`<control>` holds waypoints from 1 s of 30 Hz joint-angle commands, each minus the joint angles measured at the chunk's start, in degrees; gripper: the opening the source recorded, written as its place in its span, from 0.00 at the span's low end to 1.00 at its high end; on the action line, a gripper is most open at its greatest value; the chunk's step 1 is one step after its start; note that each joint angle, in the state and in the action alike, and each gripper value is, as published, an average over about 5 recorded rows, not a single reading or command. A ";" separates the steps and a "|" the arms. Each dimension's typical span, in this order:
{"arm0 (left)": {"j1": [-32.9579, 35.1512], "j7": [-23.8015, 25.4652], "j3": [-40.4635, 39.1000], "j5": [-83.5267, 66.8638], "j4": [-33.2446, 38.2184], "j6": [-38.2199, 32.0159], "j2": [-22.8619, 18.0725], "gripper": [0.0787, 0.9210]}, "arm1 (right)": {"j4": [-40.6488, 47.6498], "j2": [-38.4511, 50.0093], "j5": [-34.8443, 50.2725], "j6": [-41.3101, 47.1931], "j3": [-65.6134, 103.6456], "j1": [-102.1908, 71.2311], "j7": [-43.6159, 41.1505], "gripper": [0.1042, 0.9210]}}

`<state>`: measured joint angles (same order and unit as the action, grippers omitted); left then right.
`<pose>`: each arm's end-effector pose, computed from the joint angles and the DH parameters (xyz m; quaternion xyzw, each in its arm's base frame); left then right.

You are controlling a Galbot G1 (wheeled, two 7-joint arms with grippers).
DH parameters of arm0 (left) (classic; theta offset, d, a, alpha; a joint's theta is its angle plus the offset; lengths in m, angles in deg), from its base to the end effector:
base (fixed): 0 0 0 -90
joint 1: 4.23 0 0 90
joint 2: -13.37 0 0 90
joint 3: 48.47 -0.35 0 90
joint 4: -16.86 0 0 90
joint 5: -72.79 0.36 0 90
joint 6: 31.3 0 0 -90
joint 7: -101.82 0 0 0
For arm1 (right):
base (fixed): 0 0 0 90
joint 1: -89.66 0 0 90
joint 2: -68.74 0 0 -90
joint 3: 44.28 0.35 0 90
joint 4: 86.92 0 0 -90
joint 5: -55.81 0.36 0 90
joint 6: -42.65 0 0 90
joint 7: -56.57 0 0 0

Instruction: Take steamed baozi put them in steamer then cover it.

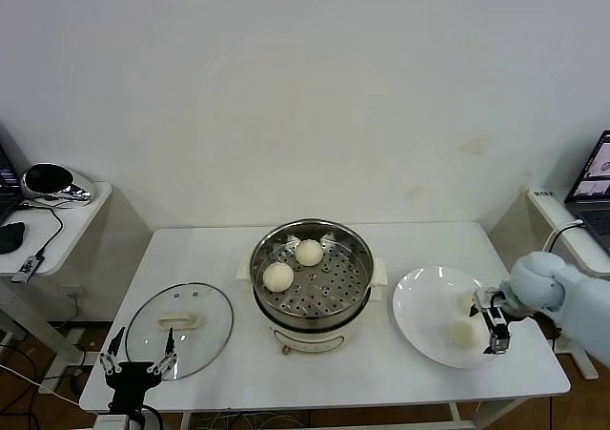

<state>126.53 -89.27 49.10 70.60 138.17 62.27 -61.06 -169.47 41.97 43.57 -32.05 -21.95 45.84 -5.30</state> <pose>0.1356 0.0828 -0.3097 0.0742 -0.9833 -0.1390 0.0908 0.4355 -0.2054 -0.2300 0.4709 -0.5189 0.5488 0.4558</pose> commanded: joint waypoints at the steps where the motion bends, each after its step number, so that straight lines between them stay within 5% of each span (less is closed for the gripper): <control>1: -0.02 0.02 -0.04 0.08 -0.03 0.01 -0.06 0.88 | 3.16 -2.90 -2.09 -0.86 4.00 -5.15 1.50 0.88; 18: -0.02 -0.02 -0.09 0.09 0.00 -0.03 -0.19 0.88 | 2.42 -3.34 -0.88 -0.04 2.80 -1.64 0.41 0.63; 30: -0.96 -0.01 -0.54 -0.20 -0.57 -0.06 0.36 0.88 | -0.61 -1.46 12.22 -1.47 -8.01 28.86 -9.96 0.62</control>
<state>125.63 -89.29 48.66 70.42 137.63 62.23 -60.72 -169.25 40.38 49.43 -33.00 -25.33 58.64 -10.10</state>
